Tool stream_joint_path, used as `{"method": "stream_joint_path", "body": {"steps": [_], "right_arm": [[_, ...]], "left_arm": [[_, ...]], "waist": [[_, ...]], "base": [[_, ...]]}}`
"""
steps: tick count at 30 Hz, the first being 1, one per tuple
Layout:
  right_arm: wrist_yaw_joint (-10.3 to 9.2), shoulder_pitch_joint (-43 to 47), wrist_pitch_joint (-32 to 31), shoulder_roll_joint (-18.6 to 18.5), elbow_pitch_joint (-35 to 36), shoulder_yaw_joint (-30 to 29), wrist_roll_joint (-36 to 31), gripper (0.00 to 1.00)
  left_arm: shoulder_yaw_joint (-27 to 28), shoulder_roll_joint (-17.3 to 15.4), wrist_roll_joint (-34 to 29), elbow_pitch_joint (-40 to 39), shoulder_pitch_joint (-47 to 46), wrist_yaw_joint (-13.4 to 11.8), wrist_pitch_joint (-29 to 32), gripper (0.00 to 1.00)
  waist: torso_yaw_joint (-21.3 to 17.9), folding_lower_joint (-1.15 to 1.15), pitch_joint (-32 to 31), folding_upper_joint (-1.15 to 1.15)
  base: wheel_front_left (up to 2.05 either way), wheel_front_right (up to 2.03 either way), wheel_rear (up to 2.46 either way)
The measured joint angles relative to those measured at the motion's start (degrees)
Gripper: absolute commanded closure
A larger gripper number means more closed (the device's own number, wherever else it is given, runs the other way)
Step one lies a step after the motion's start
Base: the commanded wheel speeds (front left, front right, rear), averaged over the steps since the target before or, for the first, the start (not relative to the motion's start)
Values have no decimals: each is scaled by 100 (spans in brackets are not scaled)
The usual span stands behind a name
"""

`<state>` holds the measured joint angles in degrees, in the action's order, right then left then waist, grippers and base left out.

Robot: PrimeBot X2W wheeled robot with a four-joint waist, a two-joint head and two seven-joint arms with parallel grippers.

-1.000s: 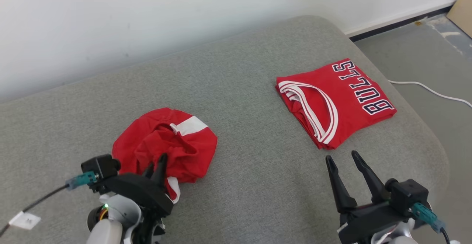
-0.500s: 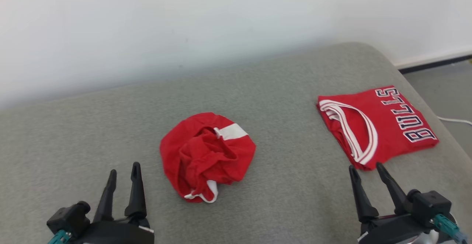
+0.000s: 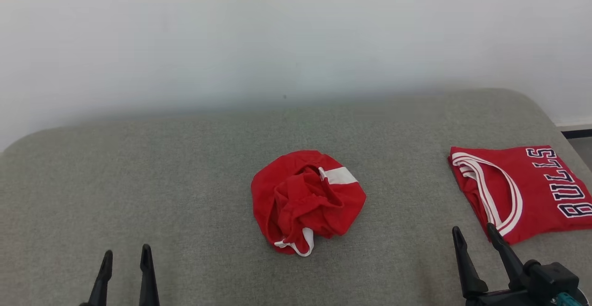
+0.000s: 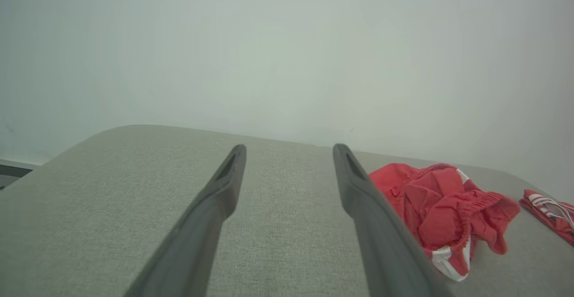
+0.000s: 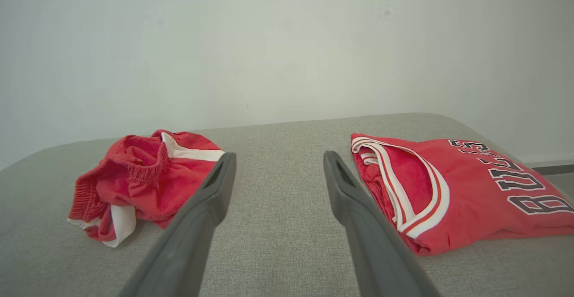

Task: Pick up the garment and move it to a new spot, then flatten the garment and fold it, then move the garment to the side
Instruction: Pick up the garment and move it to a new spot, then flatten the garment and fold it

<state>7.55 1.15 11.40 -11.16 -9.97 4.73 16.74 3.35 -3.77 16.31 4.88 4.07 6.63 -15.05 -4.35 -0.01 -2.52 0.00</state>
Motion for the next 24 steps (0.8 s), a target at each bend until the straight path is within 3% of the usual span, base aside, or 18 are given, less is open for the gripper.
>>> {"method": "stream_joint_path", "body": {"steps": [12, 24], "right_arm": [[0, 161, 124, -97, -102, -114, -46, 0], [0, 253, 122, -31, -187, -152, -45, 0]], "left_arm": [[180, 63, -363, -8, 769, 43, 0, 0], [133, 79, -374, 75, 772, 53, 0, 0]], "waist": [[238, 0, -95, 0], [233, 0, -76, 0]], "base": [[0, 0, 0], [0, 0, 0]]}}
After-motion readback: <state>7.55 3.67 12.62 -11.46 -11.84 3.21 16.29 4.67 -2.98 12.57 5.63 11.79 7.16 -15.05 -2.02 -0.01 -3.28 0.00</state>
